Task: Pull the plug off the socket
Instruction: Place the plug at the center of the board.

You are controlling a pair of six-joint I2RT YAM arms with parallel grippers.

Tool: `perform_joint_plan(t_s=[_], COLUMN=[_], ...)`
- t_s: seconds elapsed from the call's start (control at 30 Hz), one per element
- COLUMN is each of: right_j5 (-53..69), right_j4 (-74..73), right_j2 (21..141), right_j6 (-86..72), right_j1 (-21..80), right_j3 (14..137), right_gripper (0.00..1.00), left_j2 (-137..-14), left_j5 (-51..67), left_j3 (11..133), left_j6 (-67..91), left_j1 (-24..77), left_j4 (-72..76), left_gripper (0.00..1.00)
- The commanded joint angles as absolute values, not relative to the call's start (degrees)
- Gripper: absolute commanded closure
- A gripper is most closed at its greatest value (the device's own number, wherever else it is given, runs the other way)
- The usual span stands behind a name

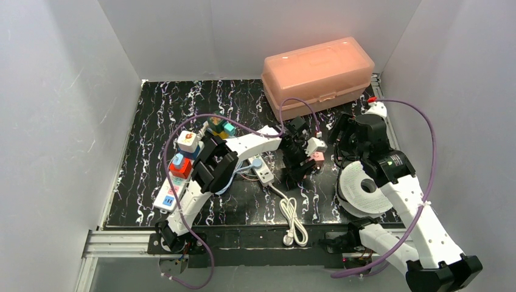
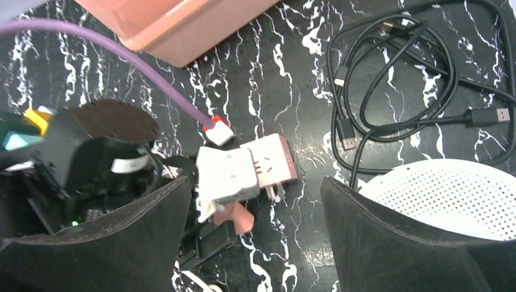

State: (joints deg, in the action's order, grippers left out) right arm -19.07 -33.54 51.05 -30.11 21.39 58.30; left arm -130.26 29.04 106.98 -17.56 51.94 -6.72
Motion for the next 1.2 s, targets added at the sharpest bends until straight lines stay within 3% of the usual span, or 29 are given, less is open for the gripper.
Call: perform_joint_plan(t_s=[0.0, 0.03, 0.07, 0.2, 0.57, 0.83, 0.97, 1.17], right_j5=[-18.0, -18.0, -18.0, -18.1, -14.7, -14.3, -13.6, -5.6], right_j4=[-37.0, -37.2, -37.2, -37.0, -37.7, -37.4, -38.2, -32.1], right_j2=[50.8, 50.7, 50.5, 49.9, 53.0, 57.7, 62.0, 65.5], right_j6=[-31.0, -31.1, -31.1, -30.9, -29.6, -28.9, -27.9, -27.4], right_j1=[21.5, 21.5, 21.5, 21.5, 22.8, 30.8, 37.4, 46.8], right_j3=[57.4, 57.3, 57.2, 57.4, 61.9, 63.9, 63.9, 60.0], right_gripper=[0.13, 0.13, 0.13, 0.13, 0.11, 0.10, 0.10, 0.23], left_j2=[-131.3, -131.2, -130.7, -124.4, -100.7, -92.8, -90.3, -86.5], left_j5=[25.8, 25.8, 25.8, 26.1, 27.9, 33.0, 31.4, 32.3], left_j3=[109.8, 109.9, 109.8, 105.4, 99.0, 96.5, 93.0, 91.3], left_j6=[-16.8, -17.3, -17.9, -18.5, -29.6, -29.6, -26.4, -23.7], left_j1=[51.2, 51.2, 51.1, 49.5, 43.7, 42.4, 41.8, 35.7], left_j4=[-12.4, -12.7, -13.2, -13.3, -38.9, -48.6, -45.7, -45.4], left_gripper=[0.18, 0.04, 0.02, 0.02, 0.02, 0.02, 0.02, 0.02])
